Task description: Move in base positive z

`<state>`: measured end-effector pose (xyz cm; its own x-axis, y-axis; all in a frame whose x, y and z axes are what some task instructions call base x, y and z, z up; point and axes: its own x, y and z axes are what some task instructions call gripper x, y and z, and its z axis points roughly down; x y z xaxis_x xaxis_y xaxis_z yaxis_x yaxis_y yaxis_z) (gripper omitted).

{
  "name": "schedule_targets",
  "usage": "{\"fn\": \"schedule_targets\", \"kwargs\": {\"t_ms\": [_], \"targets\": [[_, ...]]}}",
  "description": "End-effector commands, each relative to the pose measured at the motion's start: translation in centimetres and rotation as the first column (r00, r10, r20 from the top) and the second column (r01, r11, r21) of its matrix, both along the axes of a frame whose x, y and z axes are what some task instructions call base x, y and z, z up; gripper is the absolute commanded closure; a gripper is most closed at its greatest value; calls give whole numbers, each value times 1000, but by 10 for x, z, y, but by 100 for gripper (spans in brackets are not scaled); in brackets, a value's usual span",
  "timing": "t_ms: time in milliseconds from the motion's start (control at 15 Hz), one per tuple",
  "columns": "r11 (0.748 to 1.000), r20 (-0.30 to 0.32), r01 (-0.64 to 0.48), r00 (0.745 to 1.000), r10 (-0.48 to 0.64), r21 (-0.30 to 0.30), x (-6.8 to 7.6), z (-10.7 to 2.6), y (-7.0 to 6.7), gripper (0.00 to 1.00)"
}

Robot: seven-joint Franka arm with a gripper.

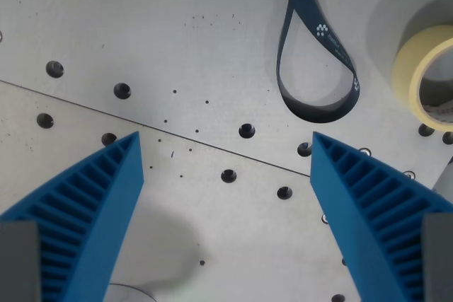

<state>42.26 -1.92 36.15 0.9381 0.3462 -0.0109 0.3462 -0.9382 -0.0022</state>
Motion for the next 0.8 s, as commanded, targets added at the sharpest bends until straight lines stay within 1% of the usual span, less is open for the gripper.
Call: {"fn": "schedule_targets", "kwargs": {"t_ms": [67, 800], "targets": [[1000, 7, 0, 1000, 0, 0, 0, 8, 0, 0], [1000, 7, 0, 1000, 0, 0, 0, 63, 0, 0]]}}
